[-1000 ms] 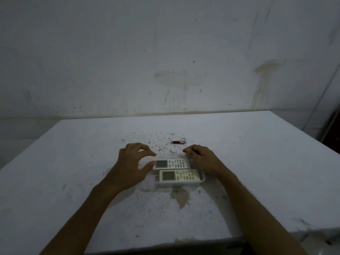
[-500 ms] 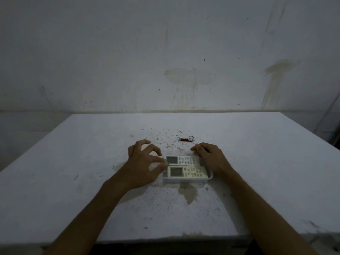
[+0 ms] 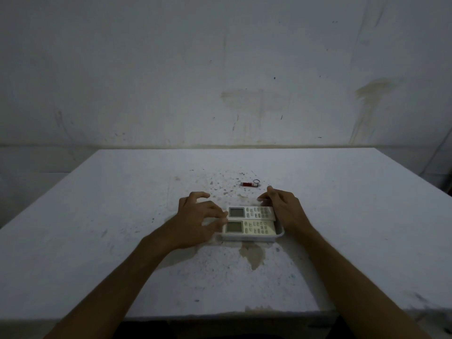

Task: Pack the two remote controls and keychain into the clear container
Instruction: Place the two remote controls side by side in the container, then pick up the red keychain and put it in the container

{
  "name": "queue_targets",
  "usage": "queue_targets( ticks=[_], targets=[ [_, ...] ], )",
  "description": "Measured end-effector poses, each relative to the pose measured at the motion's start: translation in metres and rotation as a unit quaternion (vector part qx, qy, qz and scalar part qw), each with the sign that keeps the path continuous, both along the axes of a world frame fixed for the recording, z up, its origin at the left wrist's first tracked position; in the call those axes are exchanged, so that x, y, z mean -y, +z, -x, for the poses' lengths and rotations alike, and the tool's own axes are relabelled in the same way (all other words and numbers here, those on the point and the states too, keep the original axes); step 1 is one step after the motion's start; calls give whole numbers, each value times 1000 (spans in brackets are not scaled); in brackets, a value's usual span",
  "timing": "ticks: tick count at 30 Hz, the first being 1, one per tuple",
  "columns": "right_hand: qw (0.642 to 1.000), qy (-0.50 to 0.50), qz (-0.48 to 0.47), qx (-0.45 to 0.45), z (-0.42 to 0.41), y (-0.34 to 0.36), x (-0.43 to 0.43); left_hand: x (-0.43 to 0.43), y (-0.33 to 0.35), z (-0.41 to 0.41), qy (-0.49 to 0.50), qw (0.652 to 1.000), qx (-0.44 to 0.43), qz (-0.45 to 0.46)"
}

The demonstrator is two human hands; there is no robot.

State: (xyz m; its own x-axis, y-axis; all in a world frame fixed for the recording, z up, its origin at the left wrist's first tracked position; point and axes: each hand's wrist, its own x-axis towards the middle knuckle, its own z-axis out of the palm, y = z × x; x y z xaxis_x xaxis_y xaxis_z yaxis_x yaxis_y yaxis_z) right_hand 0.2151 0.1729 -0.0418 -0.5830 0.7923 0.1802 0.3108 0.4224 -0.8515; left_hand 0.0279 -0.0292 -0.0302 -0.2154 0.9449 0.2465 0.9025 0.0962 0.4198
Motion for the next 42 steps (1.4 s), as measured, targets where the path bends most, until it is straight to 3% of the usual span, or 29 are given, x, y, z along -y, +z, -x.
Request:
queue_targets(
  ticks=[5,10,17,22,25,29,37,40,42],
  targets=[
    [1000,0,-2,0,-1,2,-2,-15,27,7,22,996,73,48],
    [1000,-3,-17,7,-1,1,-2,-31,42,13,14,991,67,112],
    [999,32,3,32,-2,4,-6,-26,38,12,-6,998,28,56],
    [996,28,81,16,5,23,-40,-64,47,27,-20,996,80,-35],
    [999,-25,2,31,21,23,-63,-107,47,37,-10,996,83,-2],
    [996,-83,-38,-18,29,2,-72,-152,32,48,8,992,94,79],
    [967,60,-205,140,40,-18,-97,-178,3,59,5,991,130,14],
    [958,63,-216,179,41,-14,-95,-181,-1,58,9,993,121,2],
    [969,52,-189,153,42,-12,-92,-181,2,54,15,989,148,6]
  ],
)
